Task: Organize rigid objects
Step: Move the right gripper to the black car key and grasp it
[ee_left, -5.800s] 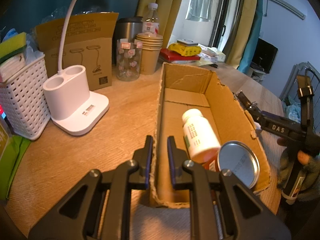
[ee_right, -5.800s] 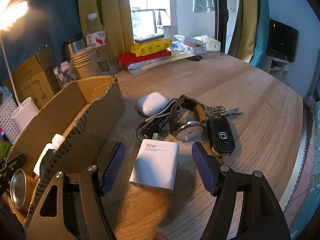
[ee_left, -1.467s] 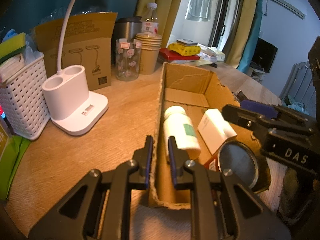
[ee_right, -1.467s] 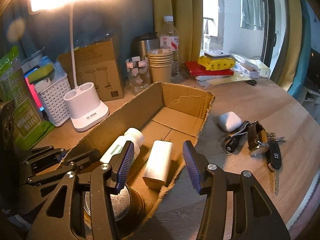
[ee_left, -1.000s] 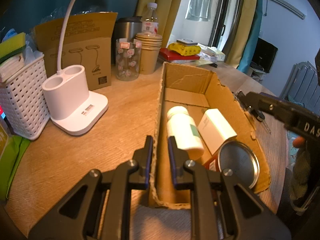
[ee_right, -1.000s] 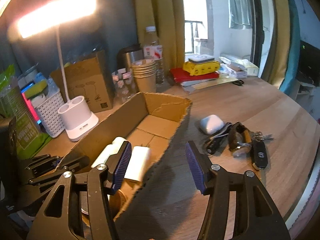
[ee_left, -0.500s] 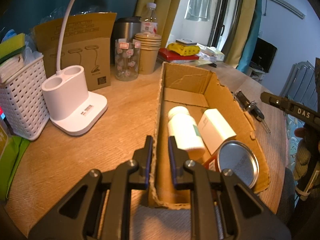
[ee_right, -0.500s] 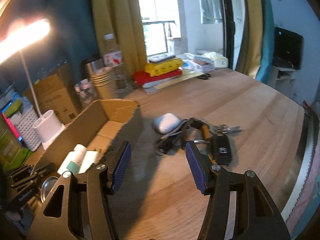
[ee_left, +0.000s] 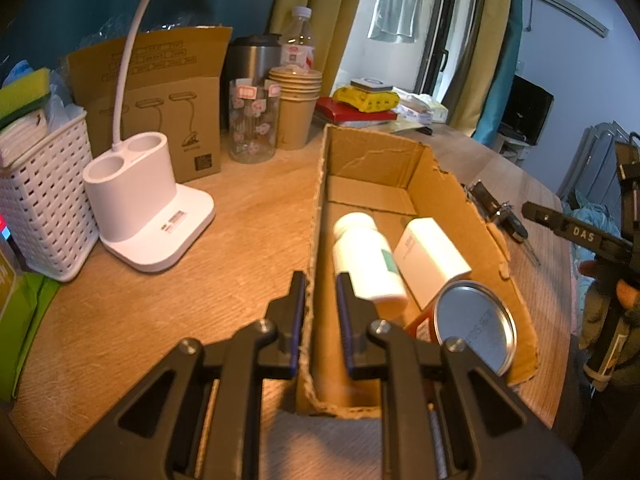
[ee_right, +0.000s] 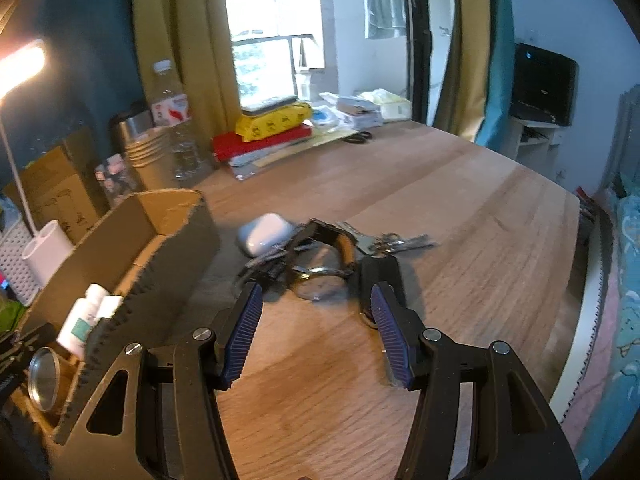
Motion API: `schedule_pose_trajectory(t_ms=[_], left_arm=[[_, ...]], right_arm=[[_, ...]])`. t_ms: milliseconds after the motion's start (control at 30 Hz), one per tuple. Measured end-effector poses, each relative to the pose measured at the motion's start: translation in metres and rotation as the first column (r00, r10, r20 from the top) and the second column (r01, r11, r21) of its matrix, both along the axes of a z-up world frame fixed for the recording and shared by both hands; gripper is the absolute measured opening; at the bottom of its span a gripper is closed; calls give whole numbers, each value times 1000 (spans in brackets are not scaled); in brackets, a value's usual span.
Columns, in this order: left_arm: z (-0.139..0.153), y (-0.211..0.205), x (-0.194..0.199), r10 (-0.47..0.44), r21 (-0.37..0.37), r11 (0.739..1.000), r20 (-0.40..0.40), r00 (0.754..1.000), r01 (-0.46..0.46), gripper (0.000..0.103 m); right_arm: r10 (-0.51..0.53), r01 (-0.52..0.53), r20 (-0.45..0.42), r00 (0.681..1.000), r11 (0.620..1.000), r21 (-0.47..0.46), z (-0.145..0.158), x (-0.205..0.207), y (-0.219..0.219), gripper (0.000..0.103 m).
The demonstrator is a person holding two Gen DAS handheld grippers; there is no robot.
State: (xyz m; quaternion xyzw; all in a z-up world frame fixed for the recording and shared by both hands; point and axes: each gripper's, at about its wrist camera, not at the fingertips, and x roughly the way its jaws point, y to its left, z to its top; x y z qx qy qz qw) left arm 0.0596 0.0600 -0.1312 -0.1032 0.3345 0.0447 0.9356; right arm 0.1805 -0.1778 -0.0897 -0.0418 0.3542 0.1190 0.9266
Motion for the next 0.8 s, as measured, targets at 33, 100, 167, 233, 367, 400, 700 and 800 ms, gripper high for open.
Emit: schedule_pose_trajectory(t_ms=[33, 100, 167, 233, 367, 400, 700, 800], left_arm=[[0, 0, 0, 1, -2, 1000, -1, 1000, -1, 17], [0, 0, 0, 1, -2, 1000, -1, 1000, -1, 17], [0, 0, 0, 1, 0, 1000, 0, 1000, -1, 17], [0, 0, 0, 1, -1, 1000, -1, 1000, -1, 17], [0, 0, 0, 1, -1, 1000, -1, 1000, -1, 17], [0, 0, 0, 1, -1, 1000, -1, 1000, -1, 17], [0, 0, 0, 1, -1, 1000, 0, 1000, -1, 17], [0, 0, 0, 2, -2, 1000, -1, 1000, -2, 17]], right_arm=[[-8, 8, -5, 1000, 1000, -4, -2, 1, -2, 60], [-25, 25, -16, 1000, 1000, -10, -6, 5, -8, 60], [-37, 37, -22, 999, 999, -19, -9, 8, -12, 60], [-49, 48, -23, 999, 998, -38, -12, 11, -14, 60], [-52, 50, -36, 998, 997, -53, -18, 18, -18, 60], [-54, 52, -42, 998, 997, -59, -20, 21, -18, 60], [-73, 66, -77, 994, 993, -93, -33, 37, -20, 60], [-70, 61, -81, 994, 993, -106, -33, 42, -19, 60]])
